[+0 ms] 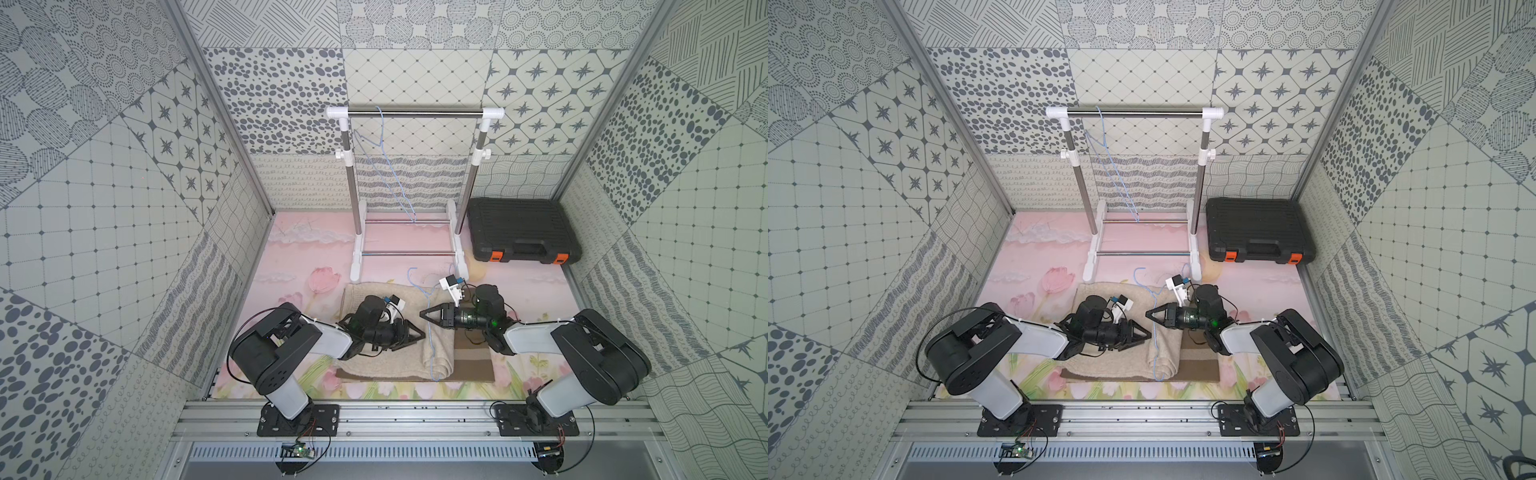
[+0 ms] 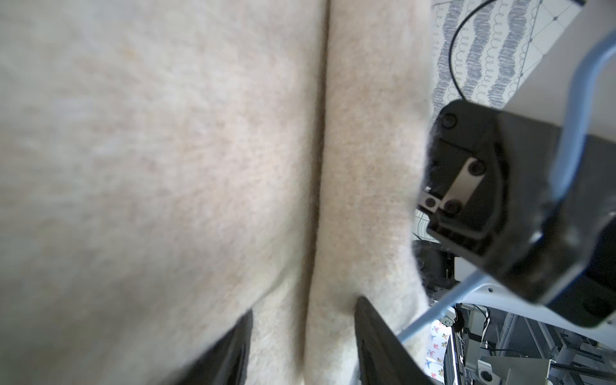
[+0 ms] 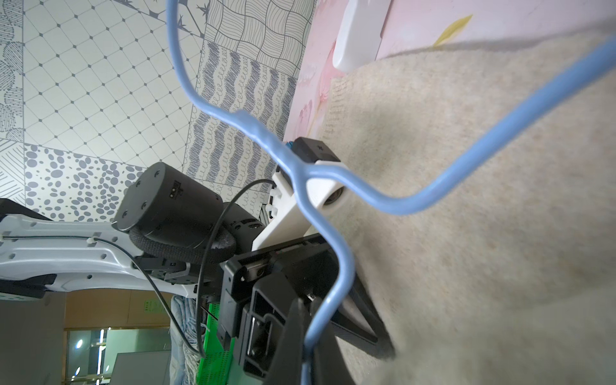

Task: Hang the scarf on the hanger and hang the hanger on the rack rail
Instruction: Pick up the hanger at the center of the board.

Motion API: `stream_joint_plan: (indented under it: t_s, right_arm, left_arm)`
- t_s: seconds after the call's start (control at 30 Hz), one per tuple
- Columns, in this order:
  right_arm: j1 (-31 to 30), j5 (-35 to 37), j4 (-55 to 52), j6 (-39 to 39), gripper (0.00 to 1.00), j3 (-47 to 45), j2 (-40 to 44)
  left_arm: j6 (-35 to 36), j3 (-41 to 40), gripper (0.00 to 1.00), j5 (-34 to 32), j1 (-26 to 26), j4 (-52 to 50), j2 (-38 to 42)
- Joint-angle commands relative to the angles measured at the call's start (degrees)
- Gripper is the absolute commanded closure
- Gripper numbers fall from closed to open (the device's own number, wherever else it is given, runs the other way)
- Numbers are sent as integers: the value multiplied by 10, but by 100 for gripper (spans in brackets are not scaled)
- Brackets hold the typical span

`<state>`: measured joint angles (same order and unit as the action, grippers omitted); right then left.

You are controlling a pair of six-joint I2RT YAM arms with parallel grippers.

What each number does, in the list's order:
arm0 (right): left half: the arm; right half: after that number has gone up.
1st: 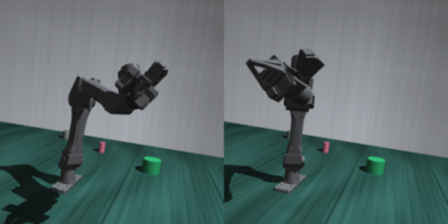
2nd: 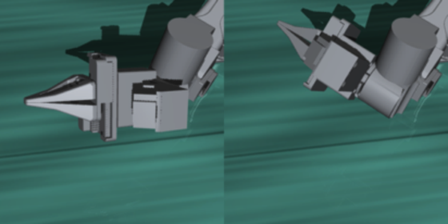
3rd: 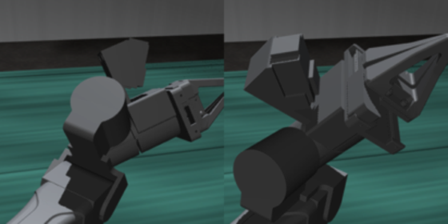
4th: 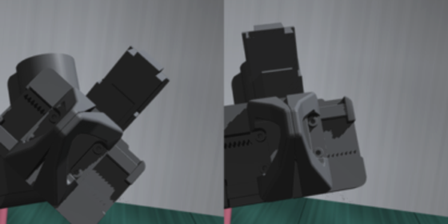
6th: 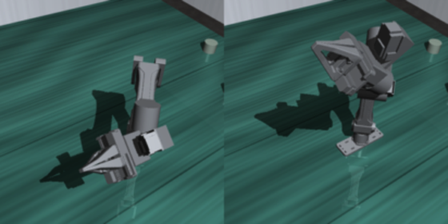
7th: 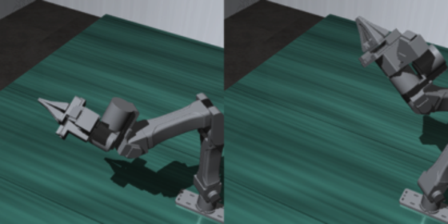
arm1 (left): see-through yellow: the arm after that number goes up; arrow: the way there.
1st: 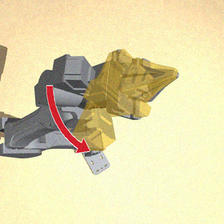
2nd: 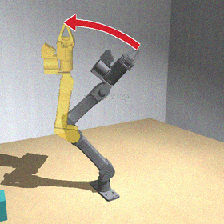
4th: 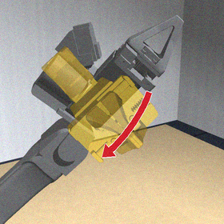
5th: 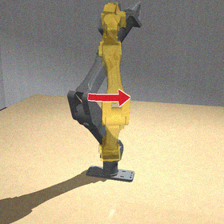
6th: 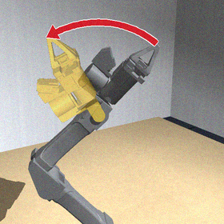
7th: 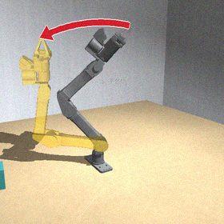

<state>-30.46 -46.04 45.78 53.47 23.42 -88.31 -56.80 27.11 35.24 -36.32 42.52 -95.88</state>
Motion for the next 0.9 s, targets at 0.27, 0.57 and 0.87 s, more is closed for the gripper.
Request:
stream_joint_plan:
  t_s: [0.27, 0.57, 0.87]
  right_arm:
    - [4, 6, 6, 2, 100, -9, 8]
    - [4, 3, 14, 4, 100, -7, -3]
    - [3, 1, 28, 8, 100, -1, -17]
  left_arm:
    - [-72, 14, 50, -58, 2, 115, 1]
    - [-94, 22, 52, -32, 1, 168, -48]
    - [-111, 41, 53, -7, -12, 228, -100]
